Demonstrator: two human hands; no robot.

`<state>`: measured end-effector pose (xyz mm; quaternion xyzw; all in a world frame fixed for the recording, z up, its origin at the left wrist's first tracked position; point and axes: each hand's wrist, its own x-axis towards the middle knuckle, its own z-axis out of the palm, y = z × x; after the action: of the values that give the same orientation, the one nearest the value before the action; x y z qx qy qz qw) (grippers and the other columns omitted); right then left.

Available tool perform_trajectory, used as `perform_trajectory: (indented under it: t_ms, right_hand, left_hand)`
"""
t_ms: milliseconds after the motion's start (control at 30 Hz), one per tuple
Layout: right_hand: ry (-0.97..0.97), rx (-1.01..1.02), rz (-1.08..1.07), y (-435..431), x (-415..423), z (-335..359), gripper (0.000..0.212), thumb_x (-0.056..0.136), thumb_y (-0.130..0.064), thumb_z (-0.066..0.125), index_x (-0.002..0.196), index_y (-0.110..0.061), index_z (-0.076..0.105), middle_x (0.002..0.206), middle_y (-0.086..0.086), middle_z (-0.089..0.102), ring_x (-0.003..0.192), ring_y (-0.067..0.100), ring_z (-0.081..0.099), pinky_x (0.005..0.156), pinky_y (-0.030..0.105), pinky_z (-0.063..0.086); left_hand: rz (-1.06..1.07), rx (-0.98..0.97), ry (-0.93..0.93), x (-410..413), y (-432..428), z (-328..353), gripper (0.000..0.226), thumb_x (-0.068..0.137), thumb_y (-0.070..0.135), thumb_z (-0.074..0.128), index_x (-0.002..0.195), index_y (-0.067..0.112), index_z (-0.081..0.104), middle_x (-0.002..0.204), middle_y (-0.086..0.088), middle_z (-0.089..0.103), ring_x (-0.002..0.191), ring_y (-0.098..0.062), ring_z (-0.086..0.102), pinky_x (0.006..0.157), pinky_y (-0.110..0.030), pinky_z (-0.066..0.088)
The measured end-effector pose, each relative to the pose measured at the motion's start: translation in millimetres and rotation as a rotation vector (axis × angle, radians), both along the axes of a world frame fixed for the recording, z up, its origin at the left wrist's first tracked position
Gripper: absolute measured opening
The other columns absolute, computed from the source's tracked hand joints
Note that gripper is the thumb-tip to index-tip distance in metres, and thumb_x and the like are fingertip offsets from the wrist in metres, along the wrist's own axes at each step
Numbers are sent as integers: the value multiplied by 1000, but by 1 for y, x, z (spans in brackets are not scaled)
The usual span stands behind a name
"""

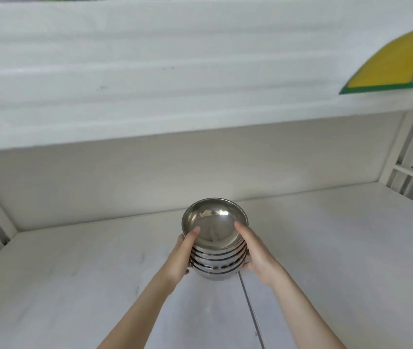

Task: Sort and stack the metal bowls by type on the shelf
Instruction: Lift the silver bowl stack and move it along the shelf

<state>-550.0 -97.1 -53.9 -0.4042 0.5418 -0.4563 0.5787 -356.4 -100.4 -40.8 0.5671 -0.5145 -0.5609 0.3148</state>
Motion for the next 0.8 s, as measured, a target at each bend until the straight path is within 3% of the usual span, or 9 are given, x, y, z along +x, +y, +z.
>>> perform_trajectory:
  t_ms: [167, 433, 600, 800]
  right_hand:
    - [-10, -4, 13, 16, -22, 11, 55, 81, -66, 52, 122, -28, 57, 112, -4, 72, 101, 13, 68, 91, 47, 55]
    - [7, 3, 72, 37, -85, 35, 60, 79, -68, 53, 125, -30, 56, 121, -4, 67, 110, 15, 63, 98, 52, 49]
    - [63, -12, 106, 57, -137, 54, 56, 83, -66, 49, 125, -29, 56, 118, -2, 69, 108, 16, 64, 97, 51, 50]
    - [81, -23, 75, 90, -198, 69, 56, 86, -66, 46, 127, -29, 54, 121, -2, 67, 110, 17, 62, 99, 51, 48]
  left_hand:
    - [-13, -35, 3, -21, 21, 14, 79, 61, 84, 42, 128, 42, 38, 109, 26, 54, 101, -8, 56, 94, -38, 38]
    - [39, -47, 2, -81, 53, 36, 78, 66, 82, 42, 131, 41, 36, 108, 25, 54, 99, -10, 58, 99, -41, 38]
    - [78, -72, 41, -135, 78, 51, 80, 61, 83, 43, 128, 40, 38, 106, 25, 56, 95, -6, 59, 86, -31, 43]
    - [42, -76, 21, -195, 105, 59, 85, 53, 89, 42, 125, 42, 40, 110, 22, 57, 101, -14, 59, 99, -42, 40]
